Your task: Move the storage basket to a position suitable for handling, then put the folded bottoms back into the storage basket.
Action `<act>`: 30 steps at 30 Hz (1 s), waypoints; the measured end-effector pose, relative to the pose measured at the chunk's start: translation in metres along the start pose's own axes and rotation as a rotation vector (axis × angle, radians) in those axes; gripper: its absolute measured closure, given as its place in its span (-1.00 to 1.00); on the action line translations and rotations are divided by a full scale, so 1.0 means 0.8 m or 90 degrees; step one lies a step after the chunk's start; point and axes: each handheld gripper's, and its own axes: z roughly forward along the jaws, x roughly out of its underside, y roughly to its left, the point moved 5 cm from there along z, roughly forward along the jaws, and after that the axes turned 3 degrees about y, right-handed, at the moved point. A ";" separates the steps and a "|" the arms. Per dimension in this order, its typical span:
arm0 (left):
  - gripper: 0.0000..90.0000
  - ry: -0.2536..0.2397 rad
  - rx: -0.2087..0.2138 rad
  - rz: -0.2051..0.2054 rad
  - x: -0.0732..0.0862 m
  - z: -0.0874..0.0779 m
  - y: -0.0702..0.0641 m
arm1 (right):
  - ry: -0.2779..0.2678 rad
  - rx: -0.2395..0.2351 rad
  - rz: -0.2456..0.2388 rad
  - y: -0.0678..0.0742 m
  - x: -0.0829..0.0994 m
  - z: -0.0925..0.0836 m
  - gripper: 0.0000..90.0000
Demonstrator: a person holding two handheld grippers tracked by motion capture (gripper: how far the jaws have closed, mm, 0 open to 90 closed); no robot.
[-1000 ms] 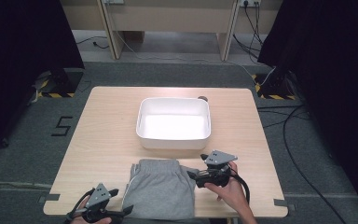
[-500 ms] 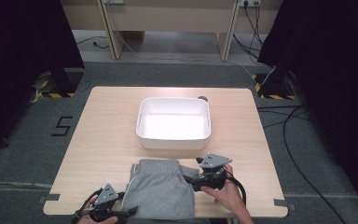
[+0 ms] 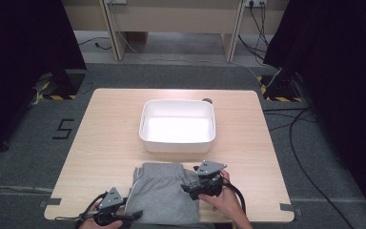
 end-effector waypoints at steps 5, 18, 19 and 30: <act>-0.17 0.002 0.008 0.013 -0.007 0.007 -0.002 | 0.028 0.011 0.015 -0.005 0.005 0.019 -0.61; -0.19 0.003 0.023 0.030 -0.025 0.025 -0.003 | 0.023 0.040 0.030 -0.026 0.011 0.009 -0.58; -0.20 0.002 0.023 0.029 -0.024 0.025 -0.003 | 0.023 0.042 0.031 -0.027 0.012 0.008 -0.58; -0.35 0.004 0.005 0.027 -0.024 0.026 -0.003 | 0.033 0.042 0.056 -0.041 0.018 0.006 -0.62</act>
